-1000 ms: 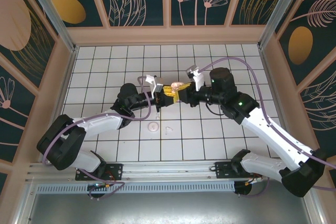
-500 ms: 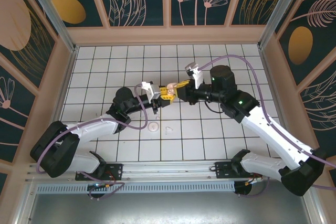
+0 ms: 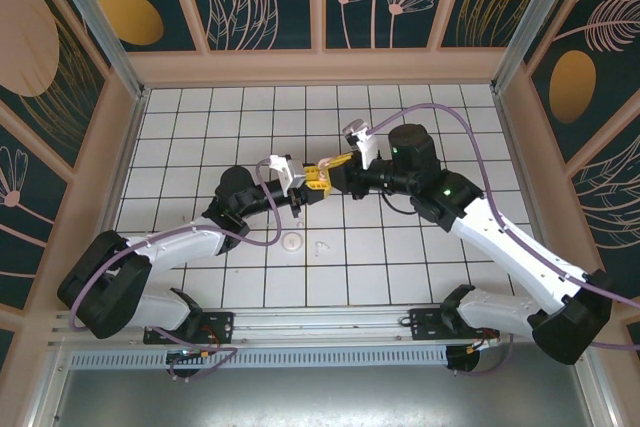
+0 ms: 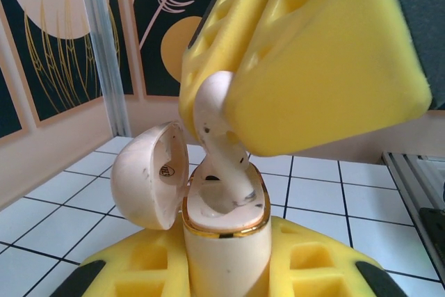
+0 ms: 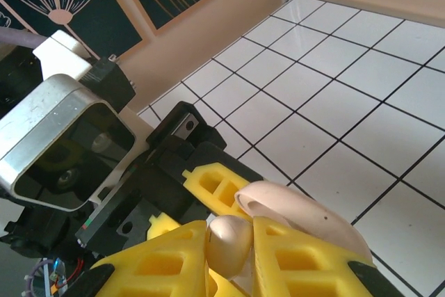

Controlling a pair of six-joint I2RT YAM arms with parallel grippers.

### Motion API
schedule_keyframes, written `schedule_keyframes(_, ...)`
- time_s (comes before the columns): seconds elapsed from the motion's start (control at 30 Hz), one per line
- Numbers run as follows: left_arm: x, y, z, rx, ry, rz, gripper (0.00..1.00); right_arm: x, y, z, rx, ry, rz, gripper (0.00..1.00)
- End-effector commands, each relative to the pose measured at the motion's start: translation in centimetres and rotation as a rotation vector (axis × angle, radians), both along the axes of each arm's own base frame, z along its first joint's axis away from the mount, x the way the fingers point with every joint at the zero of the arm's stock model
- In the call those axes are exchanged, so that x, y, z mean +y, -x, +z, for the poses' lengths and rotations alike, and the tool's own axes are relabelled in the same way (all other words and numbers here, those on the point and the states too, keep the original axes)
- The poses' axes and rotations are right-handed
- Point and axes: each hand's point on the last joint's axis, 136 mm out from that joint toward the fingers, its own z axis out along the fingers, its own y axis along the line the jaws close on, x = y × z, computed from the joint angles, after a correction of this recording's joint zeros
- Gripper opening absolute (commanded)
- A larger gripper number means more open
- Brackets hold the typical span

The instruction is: Insert the wireless bluetooth earbuds into the charging case

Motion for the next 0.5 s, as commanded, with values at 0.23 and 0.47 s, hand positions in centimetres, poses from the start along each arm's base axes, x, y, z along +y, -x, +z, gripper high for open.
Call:
schedule_keyframes(0.23, 0.1, -0.7, 3.5, 0.0, 0.085, 0.021, 0.12, 0.6, -0.4, -0.4, -0.022, 0.011, -0.036, 0.2)
schedule_keyframes(0.47, 0.2, -0.9, 4.7, 0.012, 0.121, 0.026, 0.12, 0.1, 0.0, -2.6, 0.013, 0.072, -0.054, 0.2)
